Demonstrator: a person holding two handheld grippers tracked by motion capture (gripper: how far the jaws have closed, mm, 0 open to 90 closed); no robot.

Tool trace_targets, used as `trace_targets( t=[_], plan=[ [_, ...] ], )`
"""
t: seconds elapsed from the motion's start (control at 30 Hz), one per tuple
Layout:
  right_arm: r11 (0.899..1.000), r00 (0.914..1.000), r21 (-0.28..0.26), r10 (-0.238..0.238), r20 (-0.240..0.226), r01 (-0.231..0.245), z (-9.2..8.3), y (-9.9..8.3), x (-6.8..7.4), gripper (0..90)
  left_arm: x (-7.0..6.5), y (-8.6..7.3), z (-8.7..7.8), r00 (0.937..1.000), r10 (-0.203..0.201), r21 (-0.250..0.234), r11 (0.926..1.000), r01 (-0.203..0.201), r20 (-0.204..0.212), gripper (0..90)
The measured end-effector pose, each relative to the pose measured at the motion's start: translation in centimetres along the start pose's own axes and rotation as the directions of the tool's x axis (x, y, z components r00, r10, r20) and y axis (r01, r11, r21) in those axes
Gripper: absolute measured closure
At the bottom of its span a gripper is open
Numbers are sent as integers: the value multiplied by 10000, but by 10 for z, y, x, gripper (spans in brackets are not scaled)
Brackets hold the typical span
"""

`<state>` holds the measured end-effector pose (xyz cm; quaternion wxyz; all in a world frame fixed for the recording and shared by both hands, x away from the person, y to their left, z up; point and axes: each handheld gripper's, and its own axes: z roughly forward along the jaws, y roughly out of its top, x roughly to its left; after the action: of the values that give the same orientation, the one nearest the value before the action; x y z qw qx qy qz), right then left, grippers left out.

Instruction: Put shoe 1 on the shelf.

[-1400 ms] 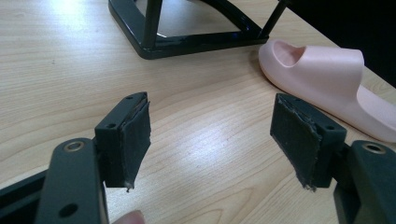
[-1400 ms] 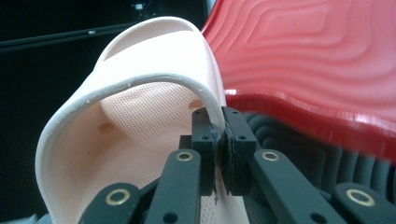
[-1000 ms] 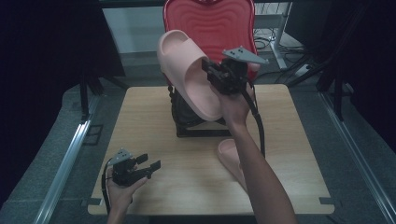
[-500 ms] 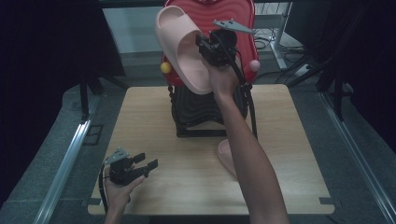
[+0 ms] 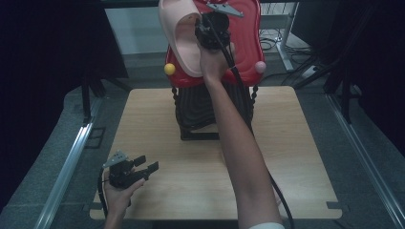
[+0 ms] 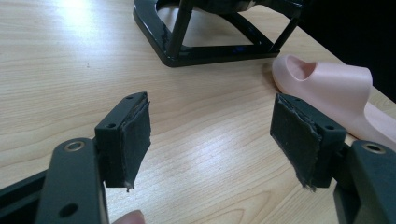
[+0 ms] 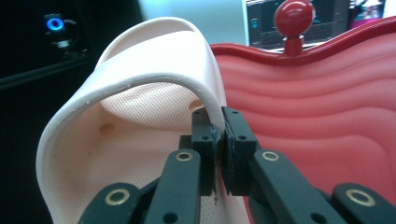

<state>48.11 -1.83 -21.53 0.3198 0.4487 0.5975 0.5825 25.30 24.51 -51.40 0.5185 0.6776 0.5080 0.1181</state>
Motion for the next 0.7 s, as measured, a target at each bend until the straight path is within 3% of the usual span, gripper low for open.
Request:
trace_targets(
  t=[0.33, 0.53, 0.7],
  plan=[
    [9989, 9934, -276, 409, 1073, -381, 21, 1, -1, 842, 3, -1, -1, 9999, -104, -46, 9999, 104, -20, 288],
    [9992, 9915, -299, 307, 1265, -271, 23, -3, 0, 825, 3, -1, -2, 10000, -67, -77, 9999, 67, -17, 288],
    [9996, 9944, -260, 149, 1048, -122, 19, -5, 2, 727, 1, -1, -2, 10000, -45, -85, 10000, 45, 11, 288]
  ],
)
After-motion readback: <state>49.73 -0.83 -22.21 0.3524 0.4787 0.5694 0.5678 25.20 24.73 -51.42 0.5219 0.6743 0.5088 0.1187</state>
